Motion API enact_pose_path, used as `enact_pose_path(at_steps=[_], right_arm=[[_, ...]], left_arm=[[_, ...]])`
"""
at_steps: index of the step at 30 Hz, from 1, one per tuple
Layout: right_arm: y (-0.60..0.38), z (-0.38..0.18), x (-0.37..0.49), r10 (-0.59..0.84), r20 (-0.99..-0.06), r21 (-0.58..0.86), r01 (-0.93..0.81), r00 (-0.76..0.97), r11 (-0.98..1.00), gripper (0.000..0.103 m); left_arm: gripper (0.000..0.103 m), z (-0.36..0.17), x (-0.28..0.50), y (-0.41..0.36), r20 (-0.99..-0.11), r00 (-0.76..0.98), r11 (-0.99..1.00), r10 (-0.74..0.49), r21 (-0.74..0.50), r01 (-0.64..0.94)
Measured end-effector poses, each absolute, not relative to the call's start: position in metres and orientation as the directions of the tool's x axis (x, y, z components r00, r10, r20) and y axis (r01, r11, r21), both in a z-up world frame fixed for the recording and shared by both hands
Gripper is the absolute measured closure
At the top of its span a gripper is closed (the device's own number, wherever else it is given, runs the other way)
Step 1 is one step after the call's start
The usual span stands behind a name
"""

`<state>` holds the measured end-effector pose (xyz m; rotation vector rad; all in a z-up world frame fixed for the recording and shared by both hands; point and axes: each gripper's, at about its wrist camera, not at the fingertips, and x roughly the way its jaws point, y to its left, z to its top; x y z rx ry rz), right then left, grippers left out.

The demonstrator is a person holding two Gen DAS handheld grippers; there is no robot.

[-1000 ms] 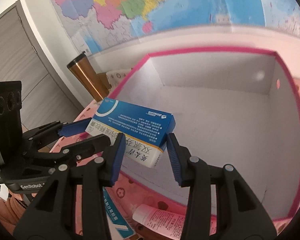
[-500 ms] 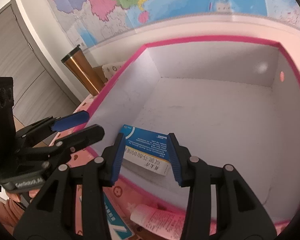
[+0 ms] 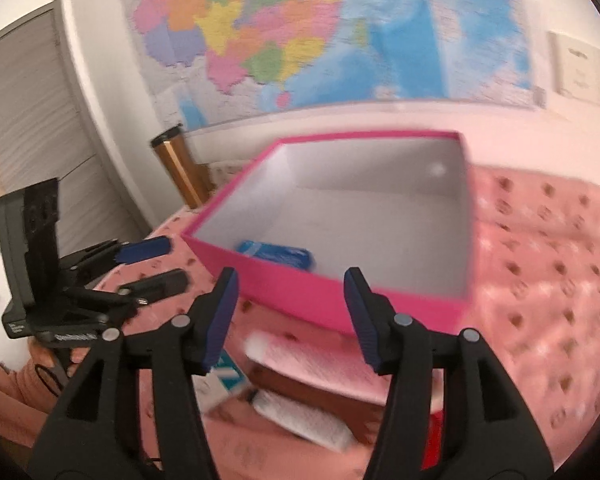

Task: Organize rigid objects
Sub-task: 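Move the right gripper to the red corkscrew and grasp its body, then carry the red corkscrew into the magenta box and release it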

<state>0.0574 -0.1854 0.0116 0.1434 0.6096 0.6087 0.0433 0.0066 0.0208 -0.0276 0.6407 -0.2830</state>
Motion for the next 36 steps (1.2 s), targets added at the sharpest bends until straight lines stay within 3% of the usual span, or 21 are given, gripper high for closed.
enact_pose_path(at_steps=[9, 17, 25, 29, 36], right_arm=[[-0.259, -0.041, 0.032, 0.447, -0.586, 0.364, -0.272, 0.676, 0.891, 0.046], [-0.26, -0.075, 0.032, 0.379, -0.686, 0.294, -0.239, 0.621, 0.925, 0.047], [-0.249, -0.097, 0.048, 0.339, -0.745, 0.239, -0.246, 0.574, 0.94, 0.061], [-0.253, -0.099, 0.049, 0.325, -0.751, 0.224, -0.24, 0.575, 0.944, 0.076], [-0.263, -0.094, 0.037, 0.328, -0.74, 0.227, -0.242, 0.588, 0.943, 0.076]], left_arm=[[0.029, -0.006, 0.031, -0.02, -0.646, 0.689, 0.939, -0.328, -0.141, 0.315], [0.029, -0.021, 0.029, -0.045, -0.683, 0.639, 0.923, -0.354, -0.145, 0.356], [0.029, -0.026, 0.031, -0.055, -0.702, 0.612, 0.917, -0.365, -0.157, 0.367], [0.029, -0.027, 0.033, -0.057, -0.706, 0.605, 0.916, -0.368, -0.162, 0.368], [0.029, -0.027, 0.032, -0.064, -0.708, 0.594, 0.908, -0.381, -0.166, 0.385]])
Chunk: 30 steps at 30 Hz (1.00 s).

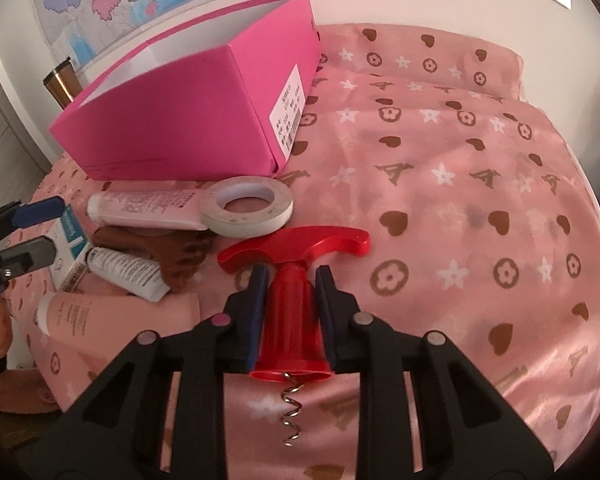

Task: Organize rigid objects
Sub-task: 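Carry the red corkscrew into the magenta box and release it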

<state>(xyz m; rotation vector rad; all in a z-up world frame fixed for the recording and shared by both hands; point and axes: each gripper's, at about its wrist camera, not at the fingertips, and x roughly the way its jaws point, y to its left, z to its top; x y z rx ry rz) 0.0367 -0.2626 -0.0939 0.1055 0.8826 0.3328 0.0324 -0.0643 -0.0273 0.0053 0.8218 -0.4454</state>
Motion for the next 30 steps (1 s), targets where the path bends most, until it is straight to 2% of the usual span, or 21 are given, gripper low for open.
enact_pose_path(at_steps=[10, 19, 24, 30], right_arm=[[-0.262, -0.062, 0.013, 0.411, -0.652, 0.281, -0.301, 0.637, 0.911, 0.076], [-0.23, -0.026, 0.013, 0.496, -0.58, 0.245, -0.442, 0.647, 0.863, 0.076], [-0.214, -0.008, 0.019, 0.529, -0.553, 0.208, -0.508, 0.644, 0.836, 0.076], [-0.198, 0.012, 0.033, 0.551, -0.539, 0.15, -0.571, 0.637, 0.807, 0.076]], left_arm=[[0.029, -0.022, 0.032, -0.077, -0.696, 0.573, 0.879, -0.434, -0.186, 0.439], [0.029, 0.004, 0.035, -0.083, -0.634, 0.61, 0.852, -0.476, -0.161, 0.499], [0.044, 0.019, 0.048, -0.082, -0.607, 0.622, 0.843, -0.494, -0.159, 0.514], [0.056, 0.033, 0.064, -0.082, -0.589, 0.638, 0.839, -0.497, -0.138, 0.526]])
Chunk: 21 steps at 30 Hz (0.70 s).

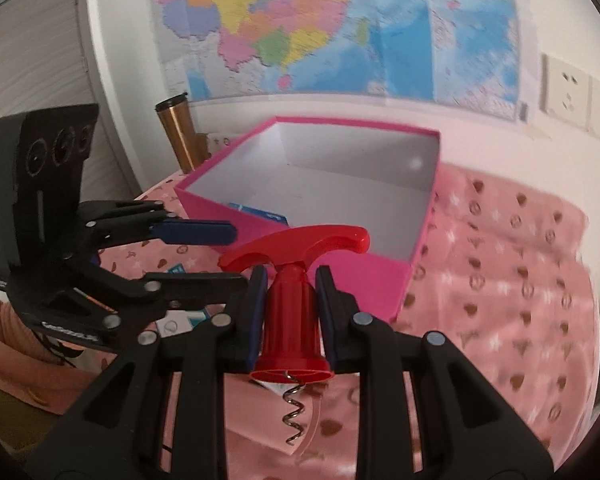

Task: Organize rigid objects
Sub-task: 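Carry the red corkscrew into the magenta box and release it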

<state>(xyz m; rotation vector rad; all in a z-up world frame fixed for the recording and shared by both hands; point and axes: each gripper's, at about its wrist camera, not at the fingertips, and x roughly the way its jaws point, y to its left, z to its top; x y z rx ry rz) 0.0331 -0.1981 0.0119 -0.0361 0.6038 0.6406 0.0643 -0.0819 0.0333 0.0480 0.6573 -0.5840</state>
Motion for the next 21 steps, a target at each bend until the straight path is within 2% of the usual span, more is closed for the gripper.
enact_pose_path(at_steps=[12, 21], right_arm=[[-0.183, 0.028, 0.082, 0.541, -0.556, 0.054, -0.622, 0.631, 0.781, 0.076], [-0.18, 0.027, 0.118, 0.547, -0.58, 0.068, -0.634, 0.603, 0.77, 0.076]], left_arm=[[0.073, 0.043, 0.106, -0.069, -0.588, 0.609, 0.824, -0.533, -0.195, 0.532], [0.073, 0.039, 0.134, -0.064, -0.611, 0.602, 0.838, -0.514, -0.208, 0.504]])
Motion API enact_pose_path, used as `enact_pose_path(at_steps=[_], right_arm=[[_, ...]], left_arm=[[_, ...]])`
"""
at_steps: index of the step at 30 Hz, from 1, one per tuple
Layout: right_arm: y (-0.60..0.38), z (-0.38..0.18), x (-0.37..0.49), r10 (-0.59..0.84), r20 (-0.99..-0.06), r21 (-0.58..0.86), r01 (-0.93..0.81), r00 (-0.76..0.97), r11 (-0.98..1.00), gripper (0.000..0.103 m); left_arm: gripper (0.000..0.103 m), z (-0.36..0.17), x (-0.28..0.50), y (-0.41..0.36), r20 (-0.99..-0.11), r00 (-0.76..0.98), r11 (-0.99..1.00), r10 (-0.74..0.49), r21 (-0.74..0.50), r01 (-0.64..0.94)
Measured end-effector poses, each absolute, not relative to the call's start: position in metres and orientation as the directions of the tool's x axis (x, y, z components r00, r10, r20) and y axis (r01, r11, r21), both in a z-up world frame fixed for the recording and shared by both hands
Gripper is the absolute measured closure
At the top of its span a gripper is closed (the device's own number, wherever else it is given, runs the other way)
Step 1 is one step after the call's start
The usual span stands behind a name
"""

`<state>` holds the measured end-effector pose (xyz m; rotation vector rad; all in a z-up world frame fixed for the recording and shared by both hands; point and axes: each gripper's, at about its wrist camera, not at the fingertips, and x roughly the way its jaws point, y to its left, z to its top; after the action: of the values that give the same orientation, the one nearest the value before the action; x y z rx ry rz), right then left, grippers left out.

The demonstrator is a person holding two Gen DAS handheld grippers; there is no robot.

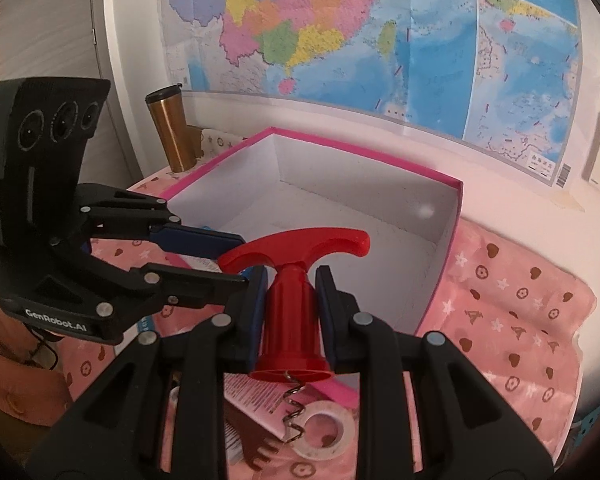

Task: Organize rigid objects
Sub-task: 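Carry the red corkscrew into the magenta box and release it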

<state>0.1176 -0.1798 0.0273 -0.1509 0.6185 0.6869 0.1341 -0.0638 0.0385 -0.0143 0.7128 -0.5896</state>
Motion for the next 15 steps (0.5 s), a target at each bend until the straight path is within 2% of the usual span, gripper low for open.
enact_pose_path(at_steps=[15], right_arm=[[-0.176, 0.005, 0.165, 0.523, -0.633, 0.103, -0.607, 0.571, 0.788, 0.076]], left_arm=[[0.073, 0.015, 0.173, -0.069, -0.684, 0.573, 0.875, -0.451, -0.213, 0.434]])
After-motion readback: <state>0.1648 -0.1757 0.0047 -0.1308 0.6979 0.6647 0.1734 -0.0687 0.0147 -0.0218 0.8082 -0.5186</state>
